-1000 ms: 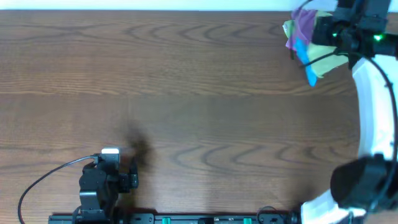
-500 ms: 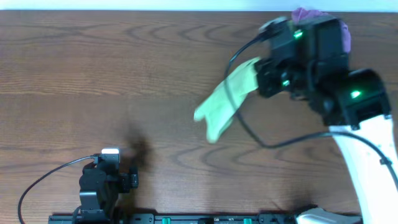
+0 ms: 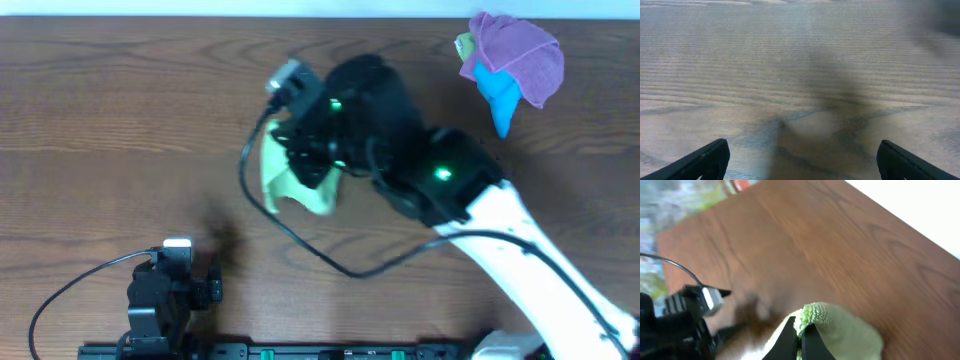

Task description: Fold the cloth

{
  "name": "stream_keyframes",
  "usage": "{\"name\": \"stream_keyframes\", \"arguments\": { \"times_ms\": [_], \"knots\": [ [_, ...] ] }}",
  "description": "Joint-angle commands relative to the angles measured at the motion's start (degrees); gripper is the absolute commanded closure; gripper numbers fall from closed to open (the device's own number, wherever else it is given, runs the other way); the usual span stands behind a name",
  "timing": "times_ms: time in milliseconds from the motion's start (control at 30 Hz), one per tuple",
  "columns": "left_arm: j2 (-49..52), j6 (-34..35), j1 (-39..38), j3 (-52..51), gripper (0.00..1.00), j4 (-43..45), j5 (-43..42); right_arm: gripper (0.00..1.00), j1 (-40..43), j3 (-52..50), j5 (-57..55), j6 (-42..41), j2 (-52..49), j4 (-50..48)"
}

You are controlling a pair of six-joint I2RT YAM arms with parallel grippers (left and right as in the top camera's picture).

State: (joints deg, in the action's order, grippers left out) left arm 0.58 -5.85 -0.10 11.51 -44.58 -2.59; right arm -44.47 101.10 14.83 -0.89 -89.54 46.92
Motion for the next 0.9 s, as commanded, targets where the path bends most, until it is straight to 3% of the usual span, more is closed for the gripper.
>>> {"name": "stream_keyframes", "arguments": {
  "times_ms": [0, 100, 333, 367, 400, 433, 467, 633, 867],
  "knots": [
    [-0.37, -0.15, 0.17, -1.18, 0.05, -1.9, -0.39, 0.99, -0.79, 0.28, 3.1, -2.27, -3.02, -1.49],
    [-0.37, -0.15, 0.17, -1.18, 0.05, -1.9, -0.37, 0.99, -0.24, 0.28, 0.63, -1.73, -4.52, -1.88],
    [-0.37, -0.15, 0.17, -1.18, 0.05, -1.88, -0.39, 0.99, 10.51, 0.26, -23.76, 0.63, -7.17, 9.07],
    [-0.37, -0.15, 0.2, -1.18, 0.05, -1.9, -0.37, 0.93, 13.64, 0.24, -26.36, -1.03, -7.23, 10.82],
    [-0.37, -0.15, 0.17, -1.18, 0.05, -1.9, -0.39, 0.57, 17.59, 0.24, -27.19, -2.29, -7.23, 11.98],
    [-0.37, -0.15, 0.17, -1.18, 0.05, -1.9, -0.39, 0.32, 20.37, 0.24, -26.6, -2.27, -7.21, 12.7],
    [-0.37, -0.15, 0.17, -1.18, 0.05, -1.9, -0.39, 0.26, 23.47, 0.24, -25.94, -2.27, -7.21, 13.55],
    [-0.37, -0.15, 0.17, -1.18, 0.05, -1.88, -0.37, 0.17, 31.71, 0.24, -16.79, -2.29, -7.08, 17.03],
    [-0.37, -0.15, 0.17, -1.18, 0.05, -1.9, -0.39, 0.17, 29.66, 0.24, -8.57, -2.27, -7.1, 17.49]
  ]
}}
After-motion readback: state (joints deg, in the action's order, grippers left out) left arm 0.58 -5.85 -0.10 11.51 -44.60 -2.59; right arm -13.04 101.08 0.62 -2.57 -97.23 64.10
